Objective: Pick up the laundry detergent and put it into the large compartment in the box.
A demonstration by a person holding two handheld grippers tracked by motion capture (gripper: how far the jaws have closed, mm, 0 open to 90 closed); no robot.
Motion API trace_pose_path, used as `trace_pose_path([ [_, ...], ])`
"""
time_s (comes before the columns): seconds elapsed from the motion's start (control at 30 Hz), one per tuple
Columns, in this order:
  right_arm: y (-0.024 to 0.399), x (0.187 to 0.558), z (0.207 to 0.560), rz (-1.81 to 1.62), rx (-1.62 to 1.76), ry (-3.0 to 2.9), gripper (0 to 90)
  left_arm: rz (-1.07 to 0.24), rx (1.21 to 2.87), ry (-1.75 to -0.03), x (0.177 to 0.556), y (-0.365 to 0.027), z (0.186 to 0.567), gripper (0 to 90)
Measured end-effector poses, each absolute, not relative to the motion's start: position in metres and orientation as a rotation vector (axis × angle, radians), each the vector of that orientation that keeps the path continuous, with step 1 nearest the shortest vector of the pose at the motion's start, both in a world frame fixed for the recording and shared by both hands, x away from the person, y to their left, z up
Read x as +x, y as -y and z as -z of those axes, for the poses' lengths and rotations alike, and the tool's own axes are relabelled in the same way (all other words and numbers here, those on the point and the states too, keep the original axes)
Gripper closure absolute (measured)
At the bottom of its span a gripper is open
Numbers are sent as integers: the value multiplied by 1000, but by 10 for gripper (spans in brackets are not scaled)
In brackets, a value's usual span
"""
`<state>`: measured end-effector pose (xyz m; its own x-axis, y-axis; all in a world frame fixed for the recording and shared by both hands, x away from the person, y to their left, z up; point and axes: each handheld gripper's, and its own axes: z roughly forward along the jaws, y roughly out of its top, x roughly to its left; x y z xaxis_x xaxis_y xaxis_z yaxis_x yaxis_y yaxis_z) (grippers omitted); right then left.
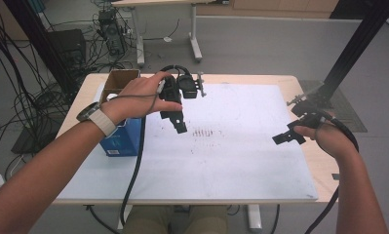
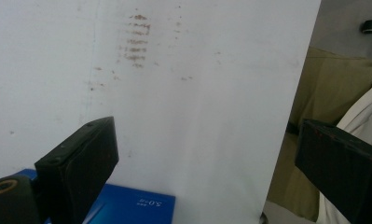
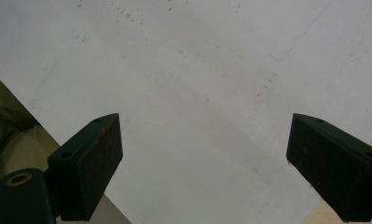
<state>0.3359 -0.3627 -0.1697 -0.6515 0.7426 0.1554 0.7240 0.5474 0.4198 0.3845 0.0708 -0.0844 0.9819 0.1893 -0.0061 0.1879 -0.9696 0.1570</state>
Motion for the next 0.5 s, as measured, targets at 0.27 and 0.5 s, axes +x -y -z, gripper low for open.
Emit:
trace_pose_path([
  [0.27, 363, 336, 172, -716, 1295, -2725, 104, 1, 2976, -272, 385, -68, 98, 66],
  [0.5, 364, 334, 172, -714, 1300, -2724, 104, 0, 2979, -273, 385, -67, 103, 66],
])
